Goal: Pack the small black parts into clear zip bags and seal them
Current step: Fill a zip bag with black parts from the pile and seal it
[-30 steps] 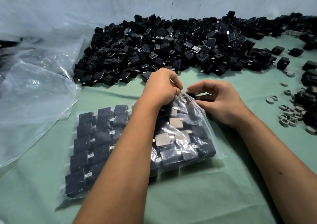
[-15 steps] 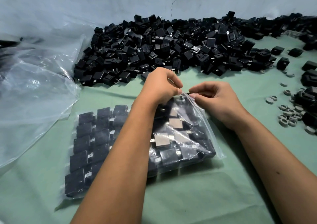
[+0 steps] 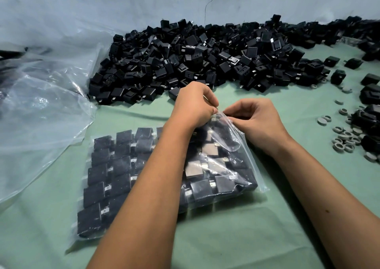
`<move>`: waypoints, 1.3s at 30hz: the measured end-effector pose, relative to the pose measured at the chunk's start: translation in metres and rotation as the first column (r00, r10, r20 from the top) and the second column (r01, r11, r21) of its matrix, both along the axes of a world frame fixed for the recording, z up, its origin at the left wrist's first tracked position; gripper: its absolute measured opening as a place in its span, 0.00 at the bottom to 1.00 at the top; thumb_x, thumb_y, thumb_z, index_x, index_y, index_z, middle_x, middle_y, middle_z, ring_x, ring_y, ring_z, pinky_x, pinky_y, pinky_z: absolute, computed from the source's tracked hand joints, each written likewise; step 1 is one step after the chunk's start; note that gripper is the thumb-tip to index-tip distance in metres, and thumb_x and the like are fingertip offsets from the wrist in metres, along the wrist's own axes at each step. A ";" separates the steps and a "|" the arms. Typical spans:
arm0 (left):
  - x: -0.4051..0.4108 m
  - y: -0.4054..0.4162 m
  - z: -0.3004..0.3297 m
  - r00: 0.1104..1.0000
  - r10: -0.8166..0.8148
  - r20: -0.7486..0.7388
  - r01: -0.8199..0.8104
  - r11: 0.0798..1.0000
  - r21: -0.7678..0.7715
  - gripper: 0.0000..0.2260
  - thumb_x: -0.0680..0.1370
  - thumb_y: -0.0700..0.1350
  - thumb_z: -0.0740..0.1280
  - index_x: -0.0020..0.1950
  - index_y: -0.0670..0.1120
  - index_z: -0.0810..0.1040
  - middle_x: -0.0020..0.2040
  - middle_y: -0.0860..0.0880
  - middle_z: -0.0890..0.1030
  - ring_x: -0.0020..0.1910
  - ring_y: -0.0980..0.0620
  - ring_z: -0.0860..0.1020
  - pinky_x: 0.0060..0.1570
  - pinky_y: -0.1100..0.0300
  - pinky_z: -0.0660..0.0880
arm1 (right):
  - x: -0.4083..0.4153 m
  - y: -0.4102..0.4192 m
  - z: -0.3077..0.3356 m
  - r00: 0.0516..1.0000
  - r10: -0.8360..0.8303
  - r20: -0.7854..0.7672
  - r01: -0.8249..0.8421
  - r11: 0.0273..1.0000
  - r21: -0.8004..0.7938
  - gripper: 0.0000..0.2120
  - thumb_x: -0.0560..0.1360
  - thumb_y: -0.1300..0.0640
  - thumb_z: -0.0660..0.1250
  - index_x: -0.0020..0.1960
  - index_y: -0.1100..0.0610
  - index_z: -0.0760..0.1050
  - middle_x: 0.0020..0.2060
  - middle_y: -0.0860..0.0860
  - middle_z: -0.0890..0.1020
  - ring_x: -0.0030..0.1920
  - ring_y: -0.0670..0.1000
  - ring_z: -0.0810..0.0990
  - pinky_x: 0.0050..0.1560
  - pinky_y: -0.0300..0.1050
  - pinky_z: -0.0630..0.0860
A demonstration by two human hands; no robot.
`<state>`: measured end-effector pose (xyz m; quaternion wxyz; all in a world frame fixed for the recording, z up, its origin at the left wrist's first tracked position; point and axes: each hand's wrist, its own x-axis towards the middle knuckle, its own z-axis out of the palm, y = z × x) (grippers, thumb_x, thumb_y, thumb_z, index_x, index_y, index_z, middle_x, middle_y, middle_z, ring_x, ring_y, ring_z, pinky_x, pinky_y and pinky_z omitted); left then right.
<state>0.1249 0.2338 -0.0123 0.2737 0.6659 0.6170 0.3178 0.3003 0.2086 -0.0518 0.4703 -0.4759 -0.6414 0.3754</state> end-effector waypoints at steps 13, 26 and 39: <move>0.000 -0.002 0.003 0.998 -0.004 -0.056 0.004 1.000 -0.006 0.10 0.74 0.40 0.77 0.39 0.53 0.81 0.44 0.49 0.85 0.48 0.51 0.84 0.55 0.53 0.80 | -0.002 0.003 -0.002 0.997 -0.054 0.054 0.055 0.998 -0.030 0.05 0.73 0.54 0.79 0.47 0.54 0.86 0.41 0.50 0.88 0.45 0.52 0.87 0.55 0.56 0.84; -0.042 -0.004 0.021 0.975 -0.205 -0.086 0.184 0.962 -0.202 0.08 0.73 0.37 0.78 0.42 0.50 0.87 0.38 0.54 0.87 0.41 0.55 0.86 0.47 0.58 0.80 | -0.003 0.006 -0.006 0.990 -0.062 0.126 0.068 0.997 -0.048 0.03 0.78 0.56 0.74 0.47 0.53 0.87 0.40 0.47 0.88 0.44 0.49 0.87 0.54 0.57 0.83; -0.044 -0.002 0.017 0.977 -0.201 -0.066 0.186 0.965 -0.185 0.08 0.71 0.37 0.80 0.41 0.51 0.86 0.37 0.54 0.87 0.40 0.55 0.86 0.48 0.56 0.81 | -0.014 -0.004 0.008 0.975 -0.180 0.128 0.183 0.983 -0.014 0.19 0.82 0.42 0.64 0.44 0.53 0.85 0.38 0.47 0.87 0.41 0.46 0.85 0.47 0.50 0.82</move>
